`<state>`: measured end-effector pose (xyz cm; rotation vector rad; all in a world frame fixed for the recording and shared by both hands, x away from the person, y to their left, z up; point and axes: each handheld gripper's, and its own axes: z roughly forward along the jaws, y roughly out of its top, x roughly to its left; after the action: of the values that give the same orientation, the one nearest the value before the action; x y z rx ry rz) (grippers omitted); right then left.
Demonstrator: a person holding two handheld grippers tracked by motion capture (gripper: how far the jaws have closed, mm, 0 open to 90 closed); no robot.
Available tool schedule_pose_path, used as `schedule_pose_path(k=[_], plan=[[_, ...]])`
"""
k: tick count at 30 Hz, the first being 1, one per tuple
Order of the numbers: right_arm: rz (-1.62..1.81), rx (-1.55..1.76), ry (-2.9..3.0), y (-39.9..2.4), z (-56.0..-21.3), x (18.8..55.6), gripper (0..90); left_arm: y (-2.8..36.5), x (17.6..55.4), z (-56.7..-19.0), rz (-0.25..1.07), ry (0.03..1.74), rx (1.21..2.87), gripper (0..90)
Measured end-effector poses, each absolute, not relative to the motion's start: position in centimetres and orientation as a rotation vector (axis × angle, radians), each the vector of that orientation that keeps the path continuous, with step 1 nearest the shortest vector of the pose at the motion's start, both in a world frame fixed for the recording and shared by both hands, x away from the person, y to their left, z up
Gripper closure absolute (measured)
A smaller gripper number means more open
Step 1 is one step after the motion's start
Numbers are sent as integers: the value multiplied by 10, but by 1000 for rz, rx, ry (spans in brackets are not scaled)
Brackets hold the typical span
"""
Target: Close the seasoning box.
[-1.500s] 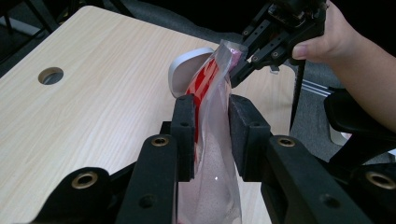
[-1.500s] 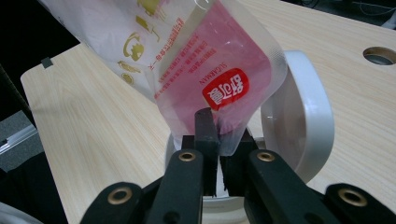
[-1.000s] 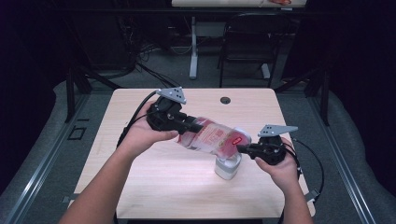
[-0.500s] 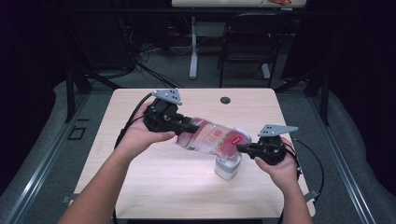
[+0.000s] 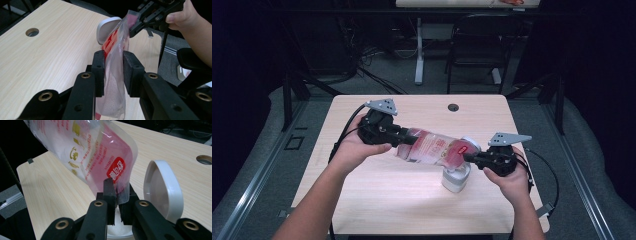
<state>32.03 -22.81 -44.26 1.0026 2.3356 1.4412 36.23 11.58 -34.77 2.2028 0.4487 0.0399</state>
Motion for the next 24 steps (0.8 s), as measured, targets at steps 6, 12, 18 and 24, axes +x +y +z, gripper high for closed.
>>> schedule_pose_path(k=[6, 12, 18, 24], plan=[[1468, 999, 2327, -228, -443, 321, 835, 124, 361, -354, 29, 469, 2181, 736], [1477, 989, 2335, -224, -447, 323, 829, 132, 360, -362, 21, 490, 2154, 736], [1493, 977, 2341, -223, -449, 323, 833, 137, 360, -367, 17, 503, 2140, 736], [1519, 982, 2346, -223, -453, 325, 835, 142, 361, -371, 14, 517, 2128, 735]])
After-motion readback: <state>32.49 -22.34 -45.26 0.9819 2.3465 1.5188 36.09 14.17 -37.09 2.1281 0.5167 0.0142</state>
